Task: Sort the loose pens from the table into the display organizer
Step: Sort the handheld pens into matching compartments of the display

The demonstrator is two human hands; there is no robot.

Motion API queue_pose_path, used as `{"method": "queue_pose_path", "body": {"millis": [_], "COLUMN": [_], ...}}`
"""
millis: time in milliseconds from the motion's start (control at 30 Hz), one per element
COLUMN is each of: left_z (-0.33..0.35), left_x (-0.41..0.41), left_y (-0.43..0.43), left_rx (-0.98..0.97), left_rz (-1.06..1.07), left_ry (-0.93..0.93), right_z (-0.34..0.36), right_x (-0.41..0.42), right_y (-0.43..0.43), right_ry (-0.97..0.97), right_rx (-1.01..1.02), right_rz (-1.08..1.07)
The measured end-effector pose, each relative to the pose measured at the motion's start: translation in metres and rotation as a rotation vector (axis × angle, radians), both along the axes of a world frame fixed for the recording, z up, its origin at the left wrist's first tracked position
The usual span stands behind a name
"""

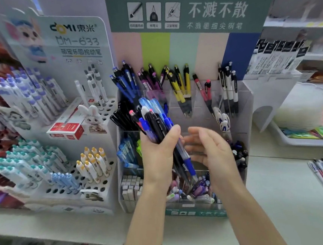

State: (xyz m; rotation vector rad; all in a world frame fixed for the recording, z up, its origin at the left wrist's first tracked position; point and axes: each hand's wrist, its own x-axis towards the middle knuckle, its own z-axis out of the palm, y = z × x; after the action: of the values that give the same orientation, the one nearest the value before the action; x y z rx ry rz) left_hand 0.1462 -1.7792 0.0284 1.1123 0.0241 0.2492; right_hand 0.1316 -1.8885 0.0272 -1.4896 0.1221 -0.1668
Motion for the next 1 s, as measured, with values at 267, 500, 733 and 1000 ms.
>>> {"method": "queue_pose_path", "body": {"millis": [267,500,733,1000], "left_z": [0.035,0.029,0.016,0.027], "left_x": [-0.002,0.001,0.002,0.011], "left_y": [-0.019,-0.021,-0.018,-0.007], "left_rx": [0.207,0.310,0.417,0.322], "left_rz": [0.003,0.007,-0.013,-0.114], "left_ry": [-0.217,-0.198,-0.211,-0.339], "right_z": [0.006,0.021,0.016,0.016], "right_x": [-0.006,0.012,0.015,0.007], "right_y": [0.032,0.041,0.043,0.024], "right_ry": [0.128,0.124,0.094,0.063], "right_rx": [0.886,0.995,0.983,0.264], "right_rz": [0.022,0.042,0.028,0.002]}}
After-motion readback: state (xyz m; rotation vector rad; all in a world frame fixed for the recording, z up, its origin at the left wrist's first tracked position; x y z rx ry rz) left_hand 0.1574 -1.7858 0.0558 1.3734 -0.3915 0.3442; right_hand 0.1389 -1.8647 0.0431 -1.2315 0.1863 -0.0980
